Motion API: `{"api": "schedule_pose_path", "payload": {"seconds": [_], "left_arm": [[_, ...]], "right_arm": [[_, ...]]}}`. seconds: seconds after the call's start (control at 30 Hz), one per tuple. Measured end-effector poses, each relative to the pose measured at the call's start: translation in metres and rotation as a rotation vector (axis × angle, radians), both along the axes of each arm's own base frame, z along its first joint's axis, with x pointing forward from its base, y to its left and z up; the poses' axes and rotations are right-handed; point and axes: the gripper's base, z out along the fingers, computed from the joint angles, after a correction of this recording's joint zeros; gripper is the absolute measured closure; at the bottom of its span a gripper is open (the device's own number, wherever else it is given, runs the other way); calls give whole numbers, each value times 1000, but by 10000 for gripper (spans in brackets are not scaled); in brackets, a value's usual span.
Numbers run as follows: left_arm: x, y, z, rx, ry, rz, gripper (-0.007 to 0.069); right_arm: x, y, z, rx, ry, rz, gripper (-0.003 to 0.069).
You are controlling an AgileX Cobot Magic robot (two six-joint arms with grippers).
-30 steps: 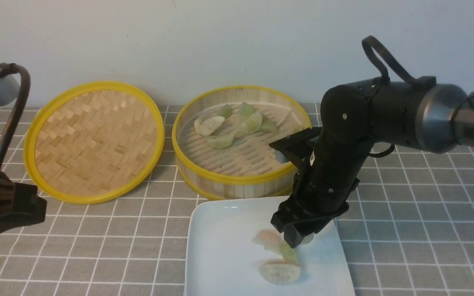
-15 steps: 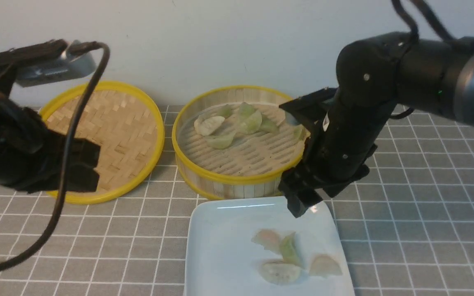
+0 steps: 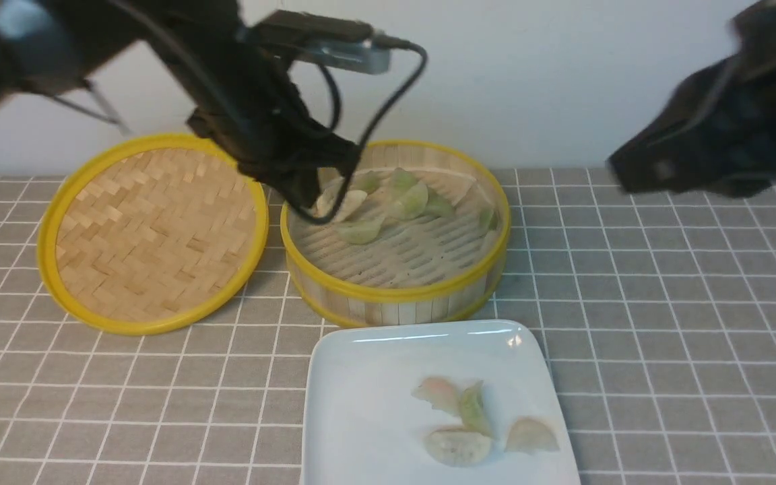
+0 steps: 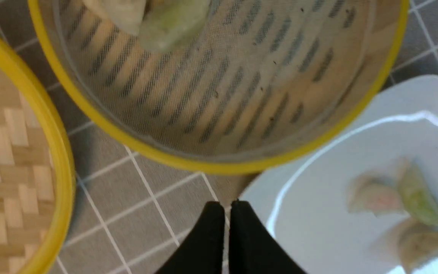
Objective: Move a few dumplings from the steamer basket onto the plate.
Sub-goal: Use the left arm to grab a dumpling from the steamer
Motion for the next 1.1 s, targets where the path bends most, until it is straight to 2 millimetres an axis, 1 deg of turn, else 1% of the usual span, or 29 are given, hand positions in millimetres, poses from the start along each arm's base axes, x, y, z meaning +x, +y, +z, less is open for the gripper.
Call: {"api": "schedule_pose_path", "payload": {"seconds": [0.1,0.17,0.23,0.27,0.33,0.4,0.43,0.47,0.5,0.53,0.57,0.63,0.67,0.7,0.77,0.83,0.87,1.0,1.1], "left_arm": [[23,-11,-22,44,-1,-15,554],[38,-18,-36,61,-7,-19,484],[48,-22,-45,61,-24,-20,427],[54,-25,-54,59,-31,-19,382],[61,-28,-64,57,-46,-21,326],[70,-31,-79,57,-71,-35,265],[72,-33,-85,60,-72,-42,249],[73,-33,-88,60,-78,-46,242],[77,-36,-99,68,-81,-67,227],[77,-36,-100,70,-83,-70,226],[80,-40,-111,83,-95,-103,219],[81,-46,-117,86,-116,-135,218],[81,-47,-118,86,-118,-137,218],[81,-52,-121,82,-135,-149,218],[82,-57,-123,81,-161,-162,218],[84,-59,-125,90,-177,-168,218],[84,-58,-126,94,-180,-169,218],[88,-56,-140,156,-193,-186,216],[90,-55,-142,164,-195,-188,216]], "right_arm": [[-21,-12,14,46,-42,-15,671],[-39,-23,24,81,-82,-22,671],[-49,-29,29,98,-106,-24,672],[-55,-33,32,109,-120,-25,672],[-62,-37,35,127,-134,-30,672],[-68,-41,38,151,-138,-44,672],[-70,-42,38,158,-137,-49,672],[-71,-42,38,160,-138,-50,672],[-73,-44,39,175,-134,-61,672],[-73,-44,39,176,-133,-61,673],[-73,-44,40,182,-130,-67,673],[-73,-44,40,184,-128,-69,673],[-73,-44,40,184,-128,-69,673],[-73,-44,39,185,-125,-71,673],[-73,-44,39,186,-125,-72,673],[-73,-44,39,186,-125,-72,673],[-73,-44,39,186,-125,-72,673],[-73,-44,39,187,-123,-73,673],[-73,-43,39,188,-122,-73,673]]}}
